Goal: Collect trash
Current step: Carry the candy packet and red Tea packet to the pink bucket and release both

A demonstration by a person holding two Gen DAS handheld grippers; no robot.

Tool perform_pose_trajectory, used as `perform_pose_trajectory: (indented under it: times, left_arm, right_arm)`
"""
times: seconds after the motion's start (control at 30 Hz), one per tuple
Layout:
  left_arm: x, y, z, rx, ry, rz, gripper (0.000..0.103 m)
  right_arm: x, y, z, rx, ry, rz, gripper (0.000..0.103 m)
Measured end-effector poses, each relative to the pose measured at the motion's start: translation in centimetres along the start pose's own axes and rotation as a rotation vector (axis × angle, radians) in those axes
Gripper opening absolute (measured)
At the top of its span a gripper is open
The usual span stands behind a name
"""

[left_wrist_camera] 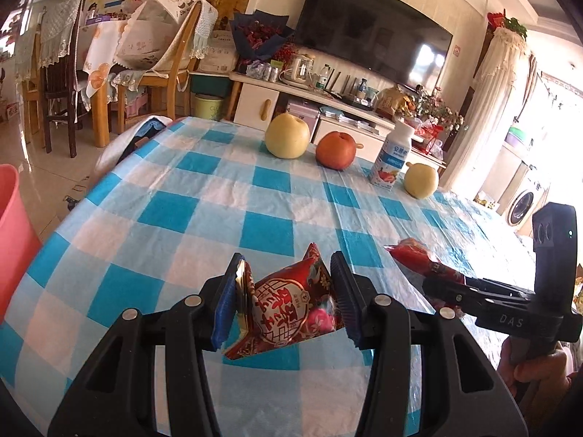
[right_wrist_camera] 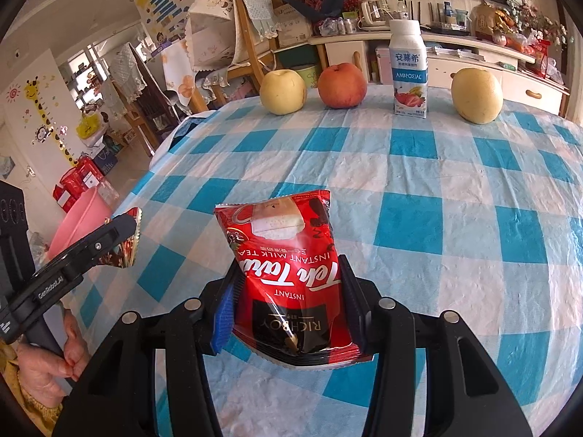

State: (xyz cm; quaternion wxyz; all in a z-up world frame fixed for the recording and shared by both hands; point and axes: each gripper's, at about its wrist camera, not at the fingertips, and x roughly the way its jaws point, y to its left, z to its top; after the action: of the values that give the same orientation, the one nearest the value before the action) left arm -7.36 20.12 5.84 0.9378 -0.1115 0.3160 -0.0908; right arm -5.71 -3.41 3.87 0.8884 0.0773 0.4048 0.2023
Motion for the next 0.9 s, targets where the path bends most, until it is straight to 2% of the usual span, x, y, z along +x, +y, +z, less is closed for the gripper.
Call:
perform_pose_trajectory:
  times: [0.3,0.57,0.9]
  left_arm:
    - [-2.1,5.2,2.3,-0.08,-0.109,0.071,0.05]
    - [-5.3,11.5,4.1,-0.212,-0.238,0.163,0.05]
    - [-9.8,20.7,4.1,-0.426,-0.38,0.32,0.05]
  right_arm:
    - [0.6,3.7,0.5,-0.005,0.001,0.007,0.051]
    - [2.0,8.7,2.1,-0.011,0.016,0.084,0.051]
    - [5.4,20.8,4.9,-0.167,0.029,0.202,0.051]
